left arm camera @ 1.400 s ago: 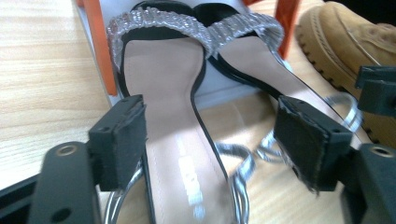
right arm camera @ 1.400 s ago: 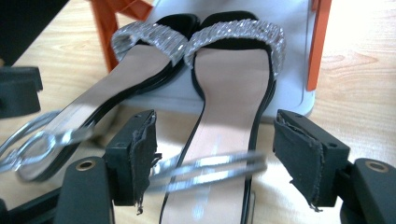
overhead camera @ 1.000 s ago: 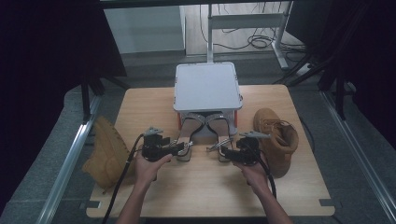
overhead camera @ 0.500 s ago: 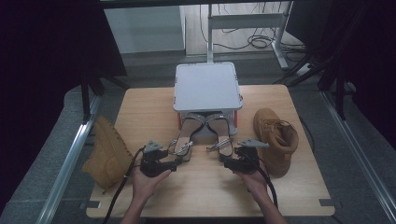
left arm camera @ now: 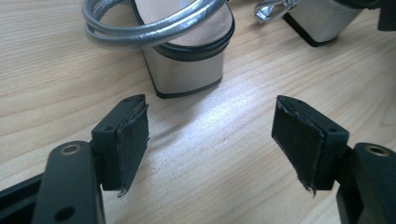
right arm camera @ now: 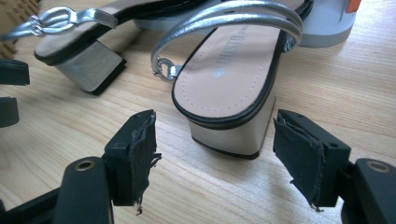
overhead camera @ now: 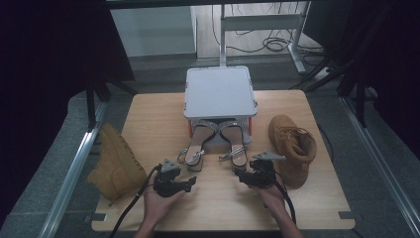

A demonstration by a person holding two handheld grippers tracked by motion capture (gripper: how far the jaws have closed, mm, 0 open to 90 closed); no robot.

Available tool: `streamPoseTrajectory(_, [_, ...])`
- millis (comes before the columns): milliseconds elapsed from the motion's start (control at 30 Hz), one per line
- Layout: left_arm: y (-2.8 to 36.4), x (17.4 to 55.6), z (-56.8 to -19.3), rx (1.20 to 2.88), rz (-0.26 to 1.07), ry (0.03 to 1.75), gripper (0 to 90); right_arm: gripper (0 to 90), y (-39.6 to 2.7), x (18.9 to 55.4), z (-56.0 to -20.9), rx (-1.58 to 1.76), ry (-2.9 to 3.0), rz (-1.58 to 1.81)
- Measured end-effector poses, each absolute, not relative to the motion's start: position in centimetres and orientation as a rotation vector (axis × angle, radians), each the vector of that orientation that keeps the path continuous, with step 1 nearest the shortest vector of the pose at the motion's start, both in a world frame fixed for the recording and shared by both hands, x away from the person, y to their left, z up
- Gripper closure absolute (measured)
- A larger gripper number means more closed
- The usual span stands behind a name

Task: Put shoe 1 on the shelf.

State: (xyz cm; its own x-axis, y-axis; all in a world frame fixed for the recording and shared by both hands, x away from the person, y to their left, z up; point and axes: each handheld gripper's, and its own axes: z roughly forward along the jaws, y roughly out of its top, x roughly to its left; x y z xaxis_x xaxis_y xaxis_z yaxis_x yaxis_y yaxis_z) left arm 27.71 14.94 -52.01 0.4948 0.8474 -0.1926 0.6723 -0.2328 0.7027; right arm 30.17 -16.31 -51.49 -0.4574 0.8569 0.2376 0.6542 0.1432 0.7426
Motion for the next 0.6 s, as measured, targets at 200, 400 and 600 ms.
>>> streamPoseTrajectory(200, [14.4, 28.9, -52.4, 1.965, 0.283, 1.272, 27.5, 30.1, -16.2, 30.6, -51.9, 1.47, 2.17, 1.189])
streamPoseTrajectory(400, [13.8, 30.4, -52.4, 1.947, 0.299, 1.296, 27.2, 29.3, -15.6, 31.2, -52.5, 1.456, 2.172, 1.17])
streamPoseTrajectory(600, [12.8, 31.6, -52.6, 1.933, 0.299, 1.313, 26.9, 28.6, -14.6, 32.0, -52.8, 1.444, 2.165, 1.142])
